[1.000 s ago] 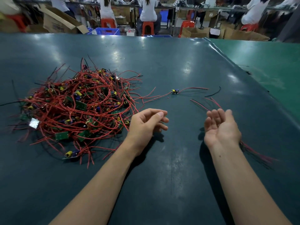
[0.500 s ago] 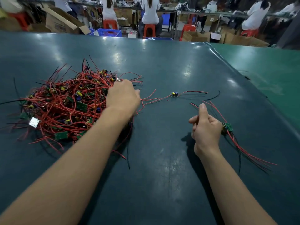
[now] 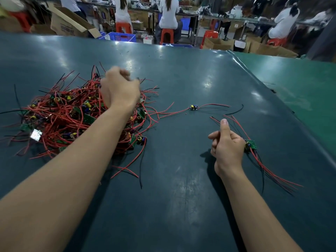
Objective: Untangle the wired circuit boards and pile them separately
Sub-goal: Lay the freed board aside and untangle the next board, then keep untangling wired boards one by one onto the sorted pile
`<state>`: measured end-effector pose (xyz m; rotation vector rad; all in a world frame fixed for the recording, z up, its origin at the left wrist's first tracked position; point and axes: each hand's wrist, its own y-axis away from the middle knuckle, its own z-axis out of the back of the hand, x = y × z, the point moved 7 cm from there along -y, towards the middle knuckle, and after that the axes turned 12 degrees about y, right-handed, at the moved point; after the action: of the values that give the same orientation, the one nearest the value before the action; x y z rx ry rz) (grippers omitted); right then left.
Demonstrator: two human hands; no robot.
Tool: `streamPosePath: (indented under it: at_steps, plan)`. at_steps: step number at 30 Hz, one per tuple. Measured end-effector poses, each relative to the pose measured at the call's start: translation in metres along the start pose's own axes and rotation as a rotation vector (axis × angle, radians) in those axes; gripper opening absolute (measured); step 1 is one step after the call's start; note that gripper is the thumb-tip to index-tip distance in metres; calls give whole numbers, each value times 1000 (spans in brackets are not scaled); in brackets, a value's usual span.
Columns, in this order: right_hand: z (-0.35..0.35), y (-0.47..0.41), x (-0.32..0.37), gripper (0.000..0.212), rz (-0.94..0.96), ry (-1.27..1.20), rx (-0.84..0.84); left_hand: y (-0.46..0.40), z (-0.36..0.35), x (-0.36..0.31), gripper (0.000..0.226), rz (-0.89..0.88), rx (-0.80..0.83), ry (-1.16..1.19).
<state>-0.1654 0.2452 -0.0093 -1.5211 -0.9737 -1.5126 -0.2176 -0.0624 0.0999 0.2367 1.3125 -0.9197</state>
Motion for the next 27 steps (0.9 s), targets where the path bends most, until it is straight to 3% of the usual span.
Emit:
streamPosePath:
  at_steps: [4, 8, 11, 16, 18, 20, 23, 25, 27]
  plan:
    - [-11, 2, 4, 50, 38, 26, 161, 57, 22, -70, 14, -565, -91, 72]
    - [-37, 18, 10, 39, 23, -148, 497, 149, 0, -73, 4, -962, 169, 151]
    - [-36, 19, 10, 25, 7, -191, 498, 181, -18, -38, 7, -1053, 348, 179]
    - [-31, 16, 13, 11, 7, -218, 387, 185, -24, -17, 3, -962, 375, 296]
    - [-26, 12, 17, 4, 19, -252, 309, 192, -31, -14, 12, -868, 465, 335]
    - [-20, 10, 19, 3, 36, -248, 262, 189, -43, -6, 25, -660, 569, 324]
    - [-22, 16, 20, 5, 106, -139, 305, 164, -48, 16, 39, -221, 529, 455]
    - [-29, 22, 21, 14, 167, -64, 360, 154, -51, 27, 33, -10, 524, 579]
    - [-34, 25, 22, 17, 190, -71, 387, 152, -54, 30, 17, 91, 556, 697]
